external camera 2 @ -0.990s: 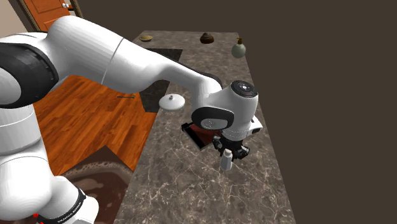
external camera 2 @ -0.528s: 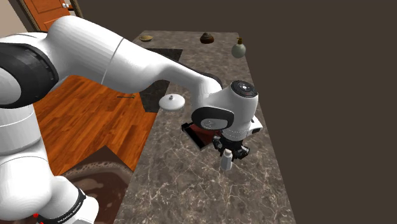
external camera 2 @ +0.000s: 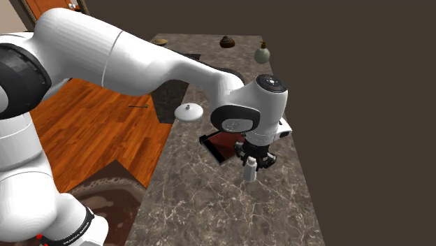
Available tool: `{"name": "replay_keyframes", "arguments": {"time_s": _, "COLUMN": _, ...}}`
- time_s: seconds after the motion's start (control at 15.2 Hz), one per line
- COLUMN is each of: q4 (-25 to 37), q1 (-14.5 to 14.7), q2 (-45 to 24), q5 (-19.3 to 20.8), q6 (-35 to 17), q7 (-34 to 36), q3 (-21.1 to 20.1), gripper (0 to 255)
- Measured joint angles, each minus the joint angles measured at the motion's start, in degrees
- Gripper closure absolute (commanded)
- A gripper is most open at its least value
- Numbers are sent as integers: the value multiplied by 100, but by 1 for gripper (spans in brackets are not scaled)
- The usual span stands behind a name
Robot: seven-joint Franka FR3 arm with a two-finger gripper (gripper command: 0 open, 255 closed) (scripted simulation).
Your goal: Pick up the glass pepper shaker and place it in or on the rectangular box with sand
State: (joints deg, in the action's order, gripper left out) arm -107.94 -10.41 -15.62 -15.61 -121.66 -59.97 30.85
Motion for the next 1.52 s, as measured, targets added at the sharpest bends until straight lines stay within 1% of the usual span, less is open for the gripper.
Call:
{"name": "replay_keyframes", "arguments": {"time_s": 0.4, "q4": 199, "q1": 37, "q2": 216, "q5": 168, "q6": 372, "q7": 127, "q3": 55, "gripper": 255}}
{"name": "replay_keyframes", "arguments": {"time_s": 1.06, "q4": 705, "q1": 59, "q2": 434, "q5": 353, "q6": 1049, "q7": 297, "q3": 105, "gripper": 255}}
{"name": "replay_keyframes", "arguments": {"time_s": 1.12, "q4": 727, "q1": 89, "q2": 442, "q5": 364, "q6": 1071, "q7": 352, "q3": 90, "gripper": 255}}
{"name": "replay_keyframes", "arguments": {"time_s": 1.52, "q4": 939, "q1": 507, "q2": 437, "q5": 433, "q6": 1191, "q7": 1070, "q3": -166, "gripper": 255}}
